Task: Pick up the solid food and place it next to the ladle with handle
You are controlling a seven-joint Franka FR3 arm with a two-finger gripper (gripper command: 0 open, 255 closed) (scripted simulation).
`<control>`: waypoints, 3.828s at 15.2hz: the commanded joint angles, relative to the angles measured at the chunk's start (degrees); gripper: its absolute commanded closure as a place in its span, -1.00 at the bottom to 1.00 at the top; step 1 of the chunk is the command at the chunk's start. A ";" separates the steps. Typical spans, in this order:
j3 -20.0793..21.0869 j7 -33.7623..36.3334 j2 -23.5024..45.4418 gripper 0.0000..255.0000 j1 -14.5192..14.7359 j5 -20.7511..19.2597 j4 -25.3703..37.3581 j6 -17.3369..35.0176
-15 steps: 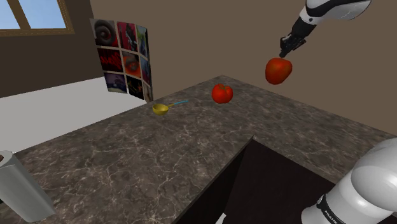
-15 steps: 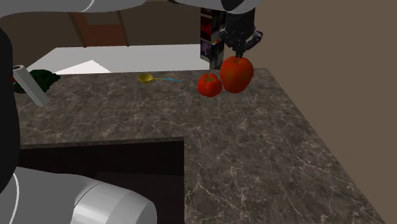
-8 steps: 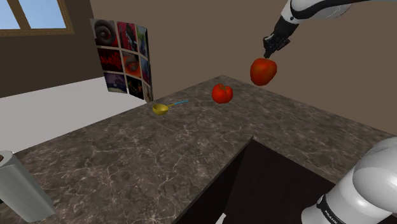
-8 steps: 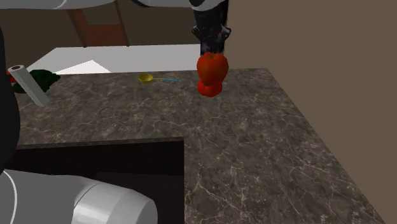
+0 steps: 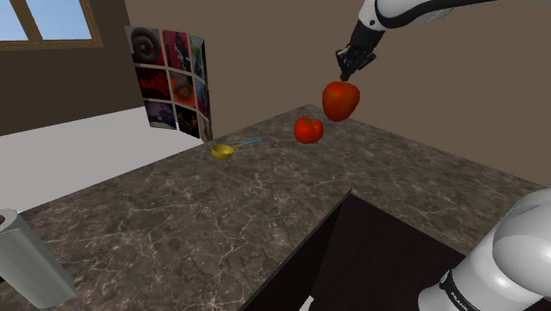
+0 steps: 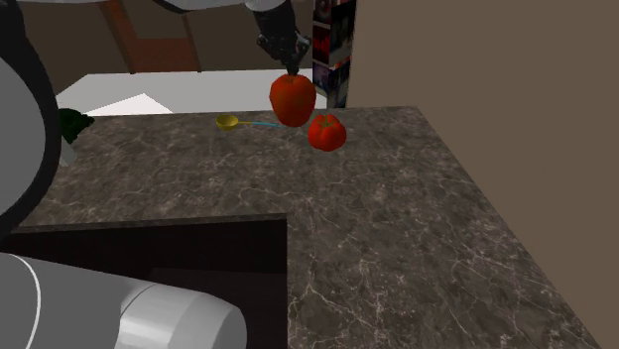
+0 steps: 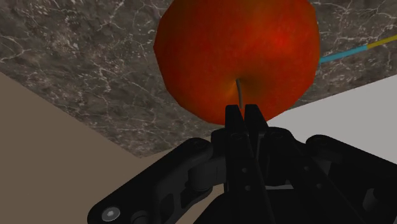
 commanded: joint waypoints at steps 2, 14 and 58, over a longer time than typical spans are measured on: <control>3.10 4.45 1.98 1.00 1.07 -0.66 2.33 -0.91; 14.08 21.49 13.79 1.00 5.87 -5.63 15.69 -5.74; 16.93 41.75 29.04 1.00 9.70 -19.23 6.06 14.64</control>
